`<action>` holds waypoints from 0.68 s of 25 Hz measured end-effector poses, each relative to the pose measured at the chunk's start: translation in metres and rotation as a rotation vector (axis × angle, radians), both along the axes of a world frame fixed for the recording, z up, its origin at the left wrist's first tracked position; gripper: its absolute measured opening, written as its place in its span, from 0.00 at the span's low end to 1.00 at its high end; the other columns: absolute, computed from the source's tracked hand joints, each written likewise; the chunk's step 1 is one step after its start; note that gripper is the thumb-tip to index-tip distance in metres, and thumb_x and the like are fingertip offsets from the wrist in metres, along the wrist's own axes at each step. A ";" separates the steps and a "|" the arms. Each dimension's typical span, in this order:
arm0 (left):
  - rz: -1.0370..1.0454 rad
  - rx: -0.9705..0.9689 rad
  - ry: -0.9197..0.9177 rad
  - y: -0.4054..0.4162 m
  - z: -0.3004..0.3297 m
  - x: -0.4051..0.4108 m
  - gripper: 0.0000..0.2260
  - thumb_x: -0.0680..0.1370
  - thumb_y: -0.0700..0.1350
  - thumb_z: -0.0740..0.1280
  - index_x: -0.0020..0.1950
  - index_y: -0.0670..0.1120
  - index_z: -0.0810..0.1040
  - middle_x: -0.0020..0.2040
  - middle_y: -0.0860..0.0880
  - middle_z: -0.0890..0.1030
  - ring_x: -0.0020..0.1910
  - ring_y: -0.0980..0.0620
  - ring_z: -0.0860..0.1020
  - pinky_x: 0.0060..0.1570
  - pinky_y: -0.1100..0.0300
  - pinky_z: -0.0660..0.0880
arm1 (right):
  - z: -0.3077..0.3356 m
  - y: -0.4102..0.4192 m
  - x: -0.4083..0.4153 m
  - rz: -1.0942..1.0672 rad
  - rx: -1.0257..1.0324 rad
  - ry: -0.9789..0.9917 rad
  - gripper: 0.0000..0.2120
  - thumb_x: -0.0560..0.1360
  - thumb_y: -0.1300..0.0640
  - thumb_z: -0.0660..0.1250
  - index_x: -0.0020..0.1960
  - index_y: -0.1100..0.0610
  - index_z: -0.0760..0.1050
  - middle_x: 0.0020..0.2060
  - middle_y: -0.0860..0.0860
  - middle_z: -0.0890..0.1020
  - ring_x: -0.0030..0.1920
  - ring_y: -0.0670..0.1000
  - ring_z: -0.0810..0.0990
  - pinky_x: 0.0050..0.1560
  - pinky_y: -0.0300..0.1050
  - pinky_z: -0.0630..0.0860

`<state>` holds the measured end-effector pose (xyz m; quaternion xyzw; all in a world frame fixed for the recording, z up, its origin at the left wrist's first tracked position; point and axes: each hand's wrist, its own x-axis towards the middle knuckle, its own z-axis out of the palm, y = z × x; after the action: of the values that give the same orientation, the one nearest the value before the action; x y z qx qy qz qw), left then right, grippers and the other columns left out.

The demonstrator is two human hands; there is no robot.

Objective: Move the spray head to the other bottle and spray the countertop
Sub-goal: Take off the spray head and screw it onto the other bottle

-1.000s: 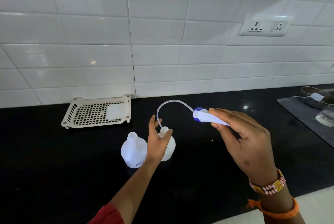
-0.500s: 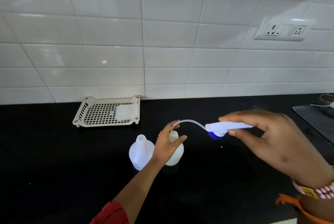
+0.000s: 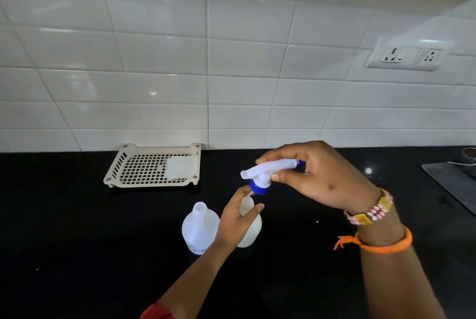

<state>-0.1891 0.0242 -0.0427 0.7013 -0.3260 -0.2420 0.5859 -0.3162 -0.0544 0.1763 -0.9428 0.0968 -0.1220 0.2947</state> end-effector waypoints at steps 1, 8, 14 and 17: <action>0.014 0.000 0.008 0.000 -0.003 -0.001 0.23 0.73 0.48 0.71 0.61 0.65 0.65 0.59 0.60 0.76 0.61 0.67 0.71 0.56 0.70 0.66 | -0.010 -0.002 0.011 -0.006 -0.015 0.022 0.14 0.72 0.60 0.68 0.53 0.45 0.81 0.46 0.43 0.85 0.47 0.45 0.82 0.50 0.47 0.78; 0.040 0.082 0.061 0.001 -0.018 0.003 0.20 0.74 0.45 0.69 0.59 0.61 0.65 0.53 0.63 0.76 0.56 0.60 0.75 0.49 0.71 0.69 | -0.099 -0.018 0.055 -0.074 -0.033 0.217 0.13 0.73 0.60 0.66 0.56 0.52 0.80 0.50 0.50 0.84 0.50 0.52 0.81 0.50 0.44 0.78; -0.004 0.134 0.066 0.002 -0.020 0.003 0.19 0.76 0.46 0.68 0.60 0.62 0.64 0.52 0.66 0.73 0.53 0.64 0.73 0.52 0.70 0.66 | -0.089 -0.026 0.059 -0.067 -0.126 0.346 0.13 0.72 0.60 0.68 0.56 0.52 0.79 0.51 0.51 0.83 0.47 0.50 0.79 0.45 0.41 0.73; -0.039 0.142 0.081 0.004 -0.018 0.004 0.18 0.76 0.47 0.67 0.59 0.65 0.64 0.54 0.66 0.74 0.55 0.65 0.73 0.51 0.72 0.68 | -0.085 -0.016 0.061 -0.059 -0.261 0.371 0.13 0.73 0.60 0.66 0.56 0.51 0.79 0.50 0.50 0.82 0.42 0.49 0.74 0.41 0.40 0.68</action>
<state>-0.1847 0.0286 -0.0606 0.7245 -0.2974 -0.3039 0.5425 -0.2551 -0.0707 0.0913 -0.9760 0.1601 0.0337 0.1439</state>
